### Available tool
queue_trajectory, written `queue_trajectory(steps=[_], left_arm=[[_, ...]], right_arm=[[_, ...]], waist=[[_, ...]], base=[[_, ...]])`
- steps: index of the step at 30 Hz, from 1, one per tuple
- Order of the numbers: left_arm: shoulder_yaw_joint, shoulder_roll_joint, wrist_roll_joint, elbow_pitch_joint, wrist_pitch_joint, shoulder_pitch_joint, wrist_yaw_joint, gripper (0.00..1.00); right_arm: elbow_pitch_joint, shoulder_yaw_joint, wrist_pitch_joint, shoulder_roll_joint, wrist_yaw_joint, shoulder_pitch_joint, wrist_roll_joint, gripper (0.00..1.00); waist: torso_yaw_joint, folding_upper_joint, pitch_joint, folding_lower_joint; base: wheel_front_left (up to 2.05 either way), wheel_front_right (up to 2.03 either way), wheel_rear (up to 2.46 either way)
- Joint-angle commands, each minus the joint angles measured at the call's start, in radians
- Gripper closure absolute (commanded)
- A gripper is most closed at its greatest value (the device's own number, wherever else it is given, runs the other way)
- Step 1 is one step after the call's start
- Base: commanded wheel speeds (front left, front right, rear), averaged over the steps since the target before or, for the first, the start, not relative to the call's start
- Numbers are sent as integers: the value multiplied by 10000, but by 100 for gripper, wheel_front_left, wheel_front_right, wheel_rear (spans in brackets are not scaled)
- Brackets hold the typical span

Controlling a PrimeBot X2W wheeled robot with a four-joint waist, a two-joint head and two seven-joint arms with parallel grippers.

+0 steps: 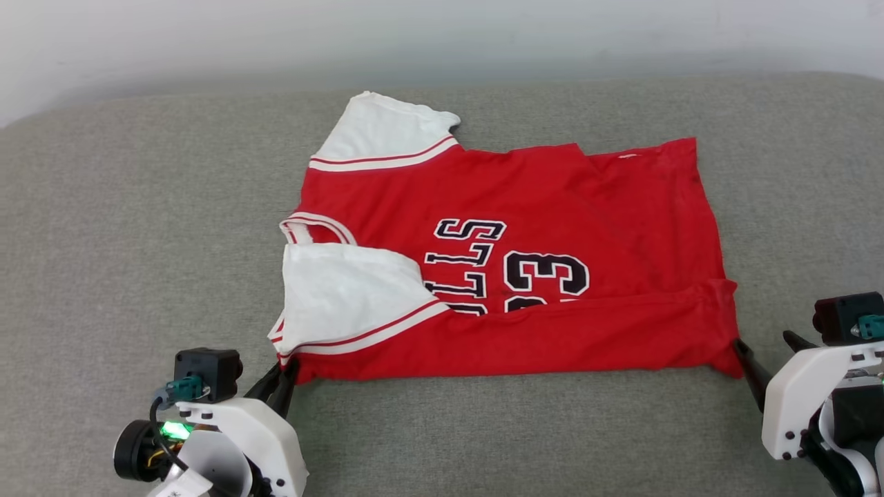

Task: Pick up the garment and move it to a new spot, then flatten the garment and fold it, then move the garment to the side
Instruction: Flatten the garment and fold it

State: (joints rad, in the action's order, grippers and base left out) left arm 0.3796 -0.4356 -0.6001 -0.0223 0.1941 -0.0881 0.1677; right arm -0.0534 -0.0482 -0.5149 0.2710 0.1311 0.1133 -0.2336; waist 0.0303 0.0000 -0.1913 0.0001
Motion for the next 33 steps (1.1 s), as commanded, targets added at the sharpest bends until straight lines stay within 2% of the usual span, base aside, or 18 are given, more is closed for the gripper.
queue_trajectory(steps=[1,8,16,17,18,19,20,28,33], left_arm=[[16,-127,118,313,62,82,87,100],[199,-273,255,1294,389,155,153,100],[399,-271,176,1463,622,158,120,100],[447,-313,192,1424,673,148,84,100],[477,-328,169,1389,723,135,54,100],[498,-350,154,1359,758,107,4,100],[518,-397,177,1315,811,71,-6,100],[723,-628,-86,881,1159,471,-259,100],[754,-815,-261,677,1216,1103,-197,100]], right_arm=[[-233,-119,-117,-71,-8,224,134,0],[-1181,-613,-477,-445,-8,622,635,0],[-2360,-447,-669,-638,-6,731,826,0],[-2543,-410,-696,-682,-6,737,714,22],[-2692,-343,-735,-696,-6,724,665,59],[-2817,-238,-763,-632,-5,698,685,86],[-2928,-179,-733,-571,-5,715,687,100],[-3021,-374,-322,-309,-13,753,395,100],[-2531,-413,-609,-38,-11,316,38,100]], waist=[[-131,0,-42,-1],[-465,0,-349,-1],[-645,0,-600,-1],[-658,0,-611,-1],[-678,0,-613,-1],[-702,0,-612,-1],[-720,0,-604,-1],[-699,0,127,-1],[-626,0,865,-1]], base=[[0,0,0],[0,0,0],[0,0,0],[0,0,0],[0,0,0],[0,0,0],[0,0,0],[0,0,0],[0,0,0]])
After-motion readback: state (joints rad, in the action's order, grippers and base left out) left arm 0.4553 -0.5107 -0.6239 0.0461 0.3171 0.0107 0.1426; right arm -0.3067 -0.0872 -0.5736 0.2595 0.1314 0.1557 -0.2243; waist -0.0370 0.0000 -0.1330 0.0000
